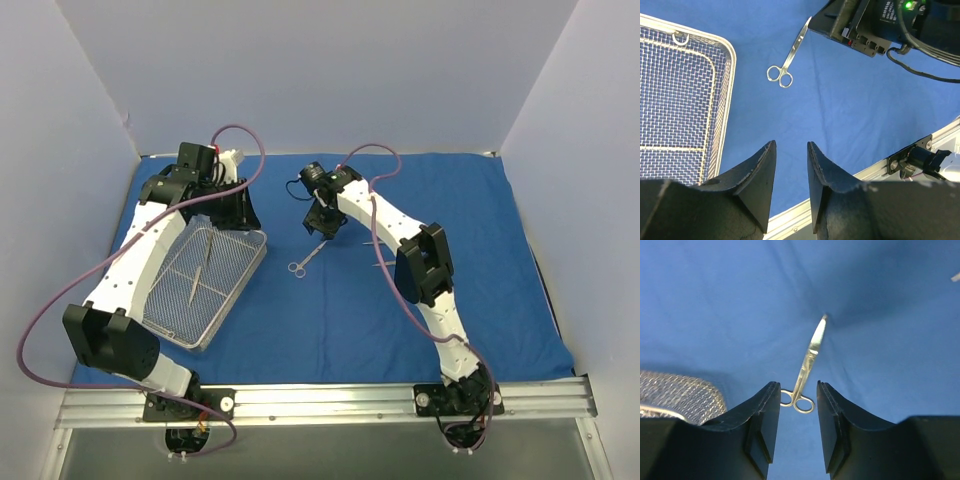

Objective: Open and lay out the surgical kit
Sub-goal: Pick up the medical item from the surgical kit.

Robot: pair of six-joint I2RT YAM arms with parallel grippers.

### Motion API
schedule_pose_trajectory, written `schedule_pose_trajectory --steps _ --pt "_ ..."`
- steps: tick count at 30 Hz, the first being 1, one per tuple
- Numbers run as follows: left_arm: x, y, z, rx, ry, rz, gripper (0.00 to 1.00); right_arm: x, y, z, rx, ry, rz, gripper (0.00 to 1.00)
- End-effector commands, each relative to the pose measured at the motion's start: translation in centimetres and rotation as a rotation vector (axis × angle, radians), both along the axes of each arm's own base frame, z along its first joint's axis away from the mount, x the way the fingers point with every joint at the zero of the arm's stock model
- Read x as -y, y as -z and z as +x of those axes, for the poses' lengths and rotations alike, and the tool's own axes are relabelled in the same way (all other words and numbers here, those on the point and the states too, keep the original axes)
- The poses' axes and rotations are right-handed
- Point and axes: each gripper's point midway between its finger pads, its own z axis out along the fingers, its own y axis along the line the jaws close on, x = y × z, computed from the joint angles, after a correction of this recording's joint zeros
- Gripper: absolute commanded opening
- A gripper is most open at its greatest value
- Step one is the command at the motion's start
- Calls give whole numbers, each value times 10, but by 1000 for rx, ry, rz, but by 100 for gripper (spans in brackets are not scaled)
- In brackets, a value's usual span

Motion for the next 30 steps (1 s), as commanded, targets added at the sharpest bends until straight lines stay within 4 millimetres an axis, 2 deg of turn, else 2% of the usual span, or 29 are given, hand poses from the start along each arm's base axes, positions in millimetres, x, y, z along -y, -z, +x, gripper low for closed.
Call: schedule_pose_trajectory --steps 1,7,10,21,30 --pt "-5 -23 -4 92 9 -34 40 15 -1 -11 -21 116 -91 36" --pt "-13 -18 -11 81 4 -59 40 -2 28 -27 -91 92 -79 38" --pt "-14 -21 -13 83 8 -70 40 -7 33 -29 -98 90 -76 38" --pt "-22 -21 -14 83 -2 -85 43 -14 57 -38 -157 110 -65 38" --pt "-30 -19 -15 84 -16 -87 45 -13 80 -46 -209 118 -88 35"
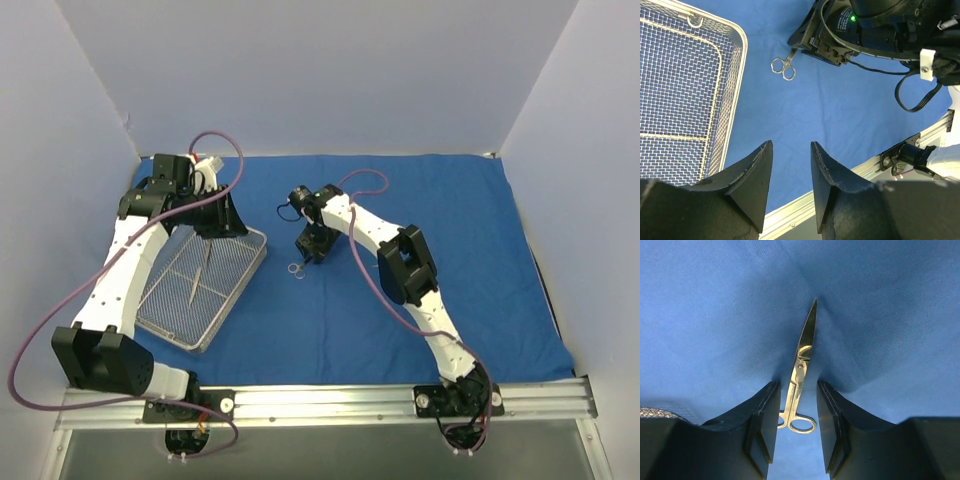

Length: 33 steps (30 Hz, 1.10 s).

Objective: Open and lay out the surgical kit
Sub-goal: Pick up the medical item from the surgical kit.

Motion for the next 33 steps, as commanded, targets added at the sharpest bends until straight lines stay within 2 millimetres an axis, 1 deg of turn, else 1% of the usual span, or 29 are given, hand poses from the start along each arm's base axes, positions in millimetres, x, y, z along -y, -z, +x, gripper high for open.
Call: schedule_pose_trajectory --steps 1,3,5,6,8,12,13,16,19,21,24,27,28,29,30,31,32,33 --pt "-2 -17 0 82 19 -21 45 8 19 -13 -56 22 -57 35" --pt "-3 -16 0 80 18 -23 45 6 21 -11 -56 23 -57 33" --pt "-6 -16 0 81 14 -24 45 8 26 -14 -73 22 -74 29" --pt "-6 -16 0 80 12 -24 45 8 26 -14 -76 19 -78 25" --pt "-8 -17 -1 81 10 -25 45 7 24 -16 -79 6 -75 22" --pt "-9 -14 -2 73 6 -29 46 3 11 -17 -61 -26 -62 12" --pt "-8 -13 -3 69 8 -34 46 2 6 -16 -52 -33 -57 11" --pt "-7 -14 -2 69 4 -44 46 3 -6 -13 -24 -53 -66 3" --pt "-7 -16 -1 72 4 -47 46 4 -14 -10 -5 -68 -64 0" --pt "-6 -16 0 71 4 -46 46 1 -19 -8 8 -81 -51 0" --pt "-8 -15 -2 69 3 -38 46 -7 -35 1 67 -116 -19 0" --pt "-10 -14 -3 67 -2 -25 46 -10 -63 15 174 -205 -13 0" --pt "-11 -12 -3 65 -2 -21 46 -11 -81 20 224 -232 -5 0" --pt "-12 -11 -3 64 -5 -18 46 -9 -91 27 277 -301 -22 0" --pt "-13 -10 -3 65 -10 -15 47 -9 -98 29 306 -346 -24 0" --pt "-13 -8 -3 63 -11 -15 47 -10 -110 32 342 -391 -16 0" --pt "-14 -7 -2 64 -14 -17 46 -8 -114 31 350 -442 -25 0" --pt "-14 -8 -1 67 -16 -19 47 -4 -116 29 354 -553 -50 0"
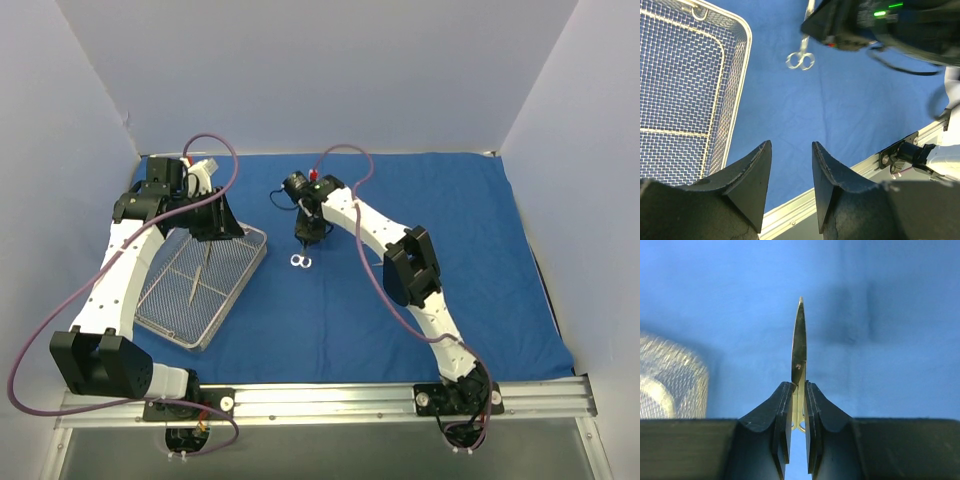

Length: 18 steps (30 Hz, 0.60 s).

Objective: Open and lay out the surgical kit
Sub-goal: Pick up the medical item from the surgical kit, then place the medical item in the surgical kit.

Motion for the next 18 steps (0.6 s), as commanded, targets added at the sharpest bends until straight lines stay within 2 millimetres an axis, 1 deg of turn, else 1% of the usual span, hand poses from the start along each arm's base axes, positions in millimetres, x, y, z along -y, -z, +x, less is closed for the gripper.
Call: schedule_pose_trajectory --steps 1,2,3,4,6,7,8,9,10,11,12,13,14,15,16,17,18 --pt "-4 -11 6 75 -8 -6 46 9 -80 7 191 -292 -26 0" --pt "-2 -11 7 76 -6 -12 46 13 -81 3 193 -348 -53 0" --pt "-2 -12 9 80 -6 -19 46 23 -81 1 205 -464 -123 0" --pt "1 -13 11 87 -3 -37 47 32 -79 -7 198 -527 -158 0" --pt "4 -14 16 106 0 -57 47 51 -79 -12 200 -629 -235 0" --pt "7 -16 16 108 3 -73 47 60 -90 -14 229 -761 -278 0" --pt "8 -13 16 103 4 -80 47 77 -77 -23 192 -817 -348 0" --pt "9 -15 19 123 5 -88 47 90 -76 -22 195 -851 -413 0" --pt "9 -17 18 134 -2 -96 47 109 -89 -16 230 -928 -530 0" --pt "9 -12 16 127 -5 -98 47 126 -78 -23 185 -998 -582 0" --pt "9 -14 17 150 -13 -100 47 134 -86 -28 192 -1060 -617 0" --pt "8 -12 17 146 -20 -102 47 149 -88 -24 185 -1137 -706 0" --pt "8 -11 18 145 -29 -100 47 164 -87 -24 163 -1165 -739 0" --pt "8 -7 17 137 -39 -108 47 177 -88 -29 139 -1194 -754 0" --pt "8 -6 16 136 -46 -113 47 186 -89 -29 127 -1213 -762 0" --pt "8 -6 16 136 -55 -119 47 196 -91 -27 119 -1277 -774 0" --pt "8 -5 16 142 -65 -126 47 204 -93 -36 114 -1342 -781 0"
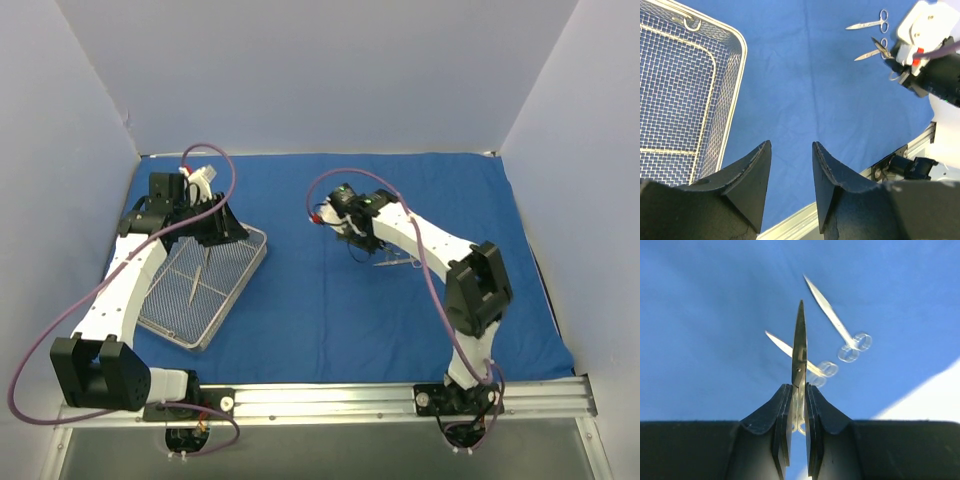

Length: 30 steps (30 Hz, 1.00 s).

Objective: Open and lay out the surgical kit
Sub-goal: Place the medical item in the surgical kit.

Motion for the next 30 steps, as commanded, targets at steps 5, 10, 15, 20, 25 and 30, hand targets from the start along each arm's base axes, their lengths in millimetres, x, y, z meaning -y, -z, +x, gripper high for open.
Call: schedule_pose_trajectory --steps 5,10,15,20,25,30 --pt "7 -26 11 129 -19 -62 49 72 -25 -16 -58 -420 -199 0" --pt "8 -37 10 169 -19 -58 51 74 -11 -33 -120 -512 -124 0" --pt "3 -24 0 144 -20 -30 52 78 20 -54 -224 -551 -78 0" --pt "-1 -14 -5 120 -20 1 52 78 48 -65 -294 -538 -45 0" --pt "-1 -10 -3 106 -16 6 52 82 67 -71 -323 -544 -54 0" --pt "-1 -9 3 101 -18 7 53 87 79 -71 -357 -542 -46 0"
